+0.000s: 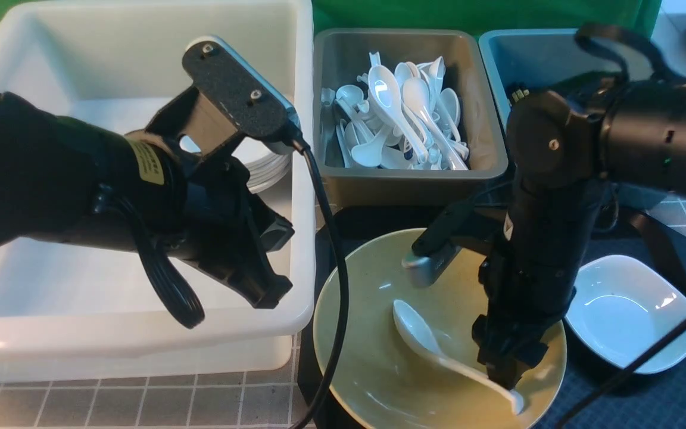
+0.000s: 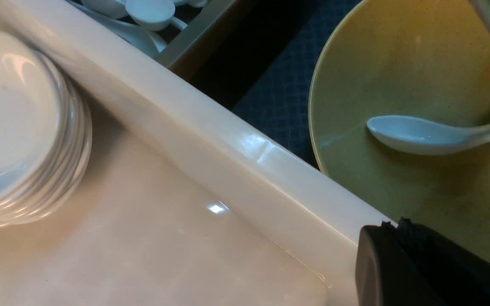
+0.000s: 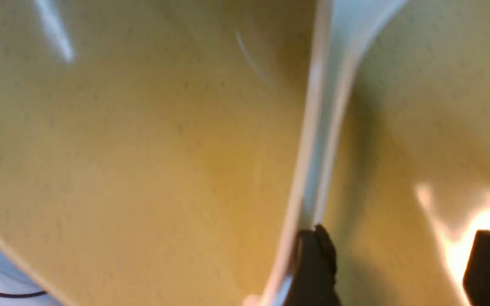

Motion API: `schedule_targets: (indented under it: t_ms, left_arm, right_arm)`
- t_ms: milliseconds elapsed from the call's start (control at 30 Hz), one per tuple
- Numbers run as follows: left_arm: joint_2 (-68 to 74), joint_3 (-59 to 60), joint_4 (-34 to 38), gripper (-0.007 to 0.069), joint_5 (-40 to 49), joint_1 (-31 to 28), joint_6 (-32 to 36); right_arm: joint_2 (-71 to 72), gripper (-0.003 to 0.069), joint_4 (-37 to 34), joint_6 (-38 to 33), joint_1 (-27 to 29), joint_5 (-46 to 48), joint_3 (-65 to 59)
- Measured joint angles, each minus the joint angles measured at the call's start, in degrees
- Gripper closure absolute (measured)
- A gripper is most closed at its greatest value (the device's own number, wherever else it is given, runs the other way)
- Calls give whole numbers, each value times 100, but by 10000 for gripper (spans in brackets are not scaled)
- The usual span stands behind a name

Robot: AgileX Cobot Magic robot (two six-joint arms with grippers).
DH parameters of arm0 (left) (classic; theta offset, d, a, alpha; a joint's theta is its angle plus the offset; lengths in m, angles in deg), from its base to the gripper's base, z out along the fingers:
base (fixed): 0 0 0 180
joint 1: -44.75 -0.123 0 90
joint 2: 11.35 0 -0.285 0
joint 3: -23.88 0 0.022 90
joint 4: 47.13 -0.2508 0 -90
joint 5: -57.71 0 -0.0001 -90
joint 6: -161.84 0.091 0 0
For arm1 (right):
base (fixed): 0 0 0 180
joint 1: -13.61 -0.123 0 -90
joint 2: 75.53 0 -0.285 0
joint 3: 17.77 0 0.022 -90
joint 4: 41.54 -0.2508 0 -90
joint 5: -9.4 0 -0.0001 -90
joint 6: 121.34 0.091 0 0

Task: On grey table put chopsticks spoon bowls plates into blue grey white boxes.
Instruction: 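Reach down and grasp the white spoon resting in the bowl with the right gripper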

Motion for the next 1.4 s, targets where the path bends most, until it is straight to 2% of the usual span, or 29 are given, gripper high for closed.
schedule_targets:
  t_ms: [333,633,967,1133,1300,1400]
  left_arm:
    - [0,0,30,635,-17,0,0]
    - [0,0,60,635,-17,0,0]
    - [31,4,60,635,-17,0,0]
    - [71,4,60,635,27,0,0]
    - [71,4,62,635,34,0,0]
    - [71,4,62,635,21,0,0]
  right_arm:
    - [-77,214,-240,-58,-221,88,140]
    - [428,214,-408,234,-221,247,444]
    - [-81,214,-560,245,-781,-448,-15]
    - [-387,217,-440,294,-824,-669,-33]
    - [-423,291,-315,294,-824,-681,-33]
    - [-423,426,-269,266,-824,-685,-27]
